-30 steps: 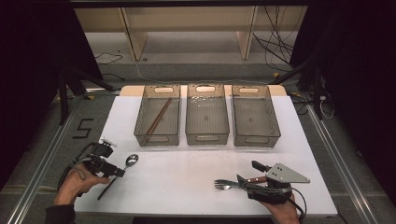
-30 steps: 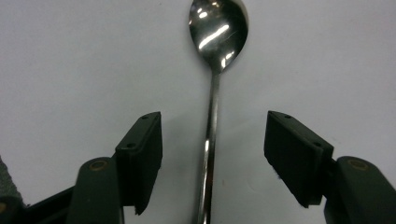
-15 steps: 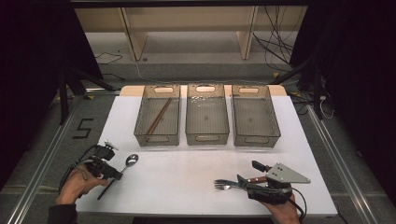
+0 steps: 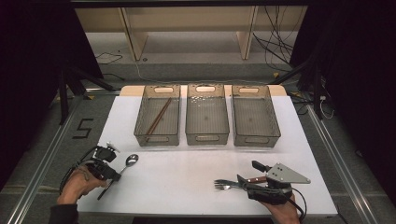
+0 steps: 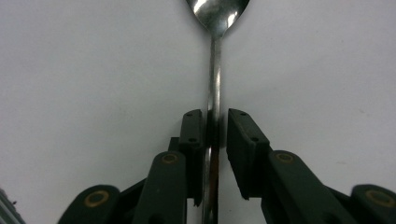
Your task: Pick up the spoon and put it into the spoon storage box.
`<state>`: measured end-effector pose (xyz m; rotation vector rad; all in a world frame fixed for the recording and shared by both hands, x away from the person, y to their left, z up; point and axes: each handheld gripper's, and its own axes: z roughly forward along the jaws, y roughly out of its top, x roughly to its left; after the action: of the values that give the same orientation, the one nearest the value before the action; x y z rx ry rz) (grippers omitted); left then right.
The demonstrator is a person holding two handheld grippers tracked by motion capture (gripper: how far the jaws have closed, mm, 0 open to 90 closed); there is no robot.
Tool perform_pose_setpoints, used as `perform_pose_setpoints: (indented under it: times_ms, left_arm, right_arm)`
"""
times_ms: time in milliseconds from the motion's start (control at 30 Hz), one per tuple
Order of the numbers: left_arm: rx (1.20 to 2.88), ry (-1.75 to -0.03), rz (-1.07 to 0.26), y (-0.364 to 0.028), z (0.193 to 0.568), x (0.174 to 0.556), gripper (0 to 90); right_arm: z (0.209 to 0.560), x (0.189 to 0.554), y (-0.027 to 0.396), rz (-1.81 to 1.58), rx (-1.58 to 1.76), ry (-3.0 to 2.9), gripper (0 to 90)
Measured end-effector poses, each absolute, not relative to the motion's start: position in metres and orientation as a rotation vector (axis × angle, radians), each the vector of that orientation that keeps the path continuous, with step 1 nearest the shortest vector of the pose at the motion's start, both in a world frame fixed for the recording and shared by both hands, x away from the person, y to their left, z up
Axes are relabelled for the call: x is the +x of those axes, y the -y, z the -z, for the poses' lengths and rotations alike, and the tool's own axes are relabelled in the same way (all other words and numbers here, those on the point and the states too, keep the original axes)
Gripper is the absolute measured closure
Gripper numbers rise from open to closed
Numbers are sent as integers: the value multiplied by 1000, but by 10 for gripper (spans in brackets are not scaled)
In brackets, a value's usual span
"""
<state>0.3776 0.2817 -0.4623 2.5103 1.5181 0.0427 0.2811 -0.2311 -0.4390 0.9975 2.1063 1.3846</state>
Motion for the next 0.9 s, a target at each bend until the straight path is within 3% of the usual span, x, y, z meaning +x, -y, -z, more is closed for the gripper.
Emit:
perform_pose_setpoints:
  times_ms: [333, 900]
  left_arm:
    - [2548, -1478, -84, -279, 463, 376, 825]
    - [2493, -1421, -133, -283, 454, 373, 842]
  right_arm:
    - [439, 281, 231, -1383, 997, -2107, 287]
    - [439, 281, 231, -1384, 997, -2105, 287]
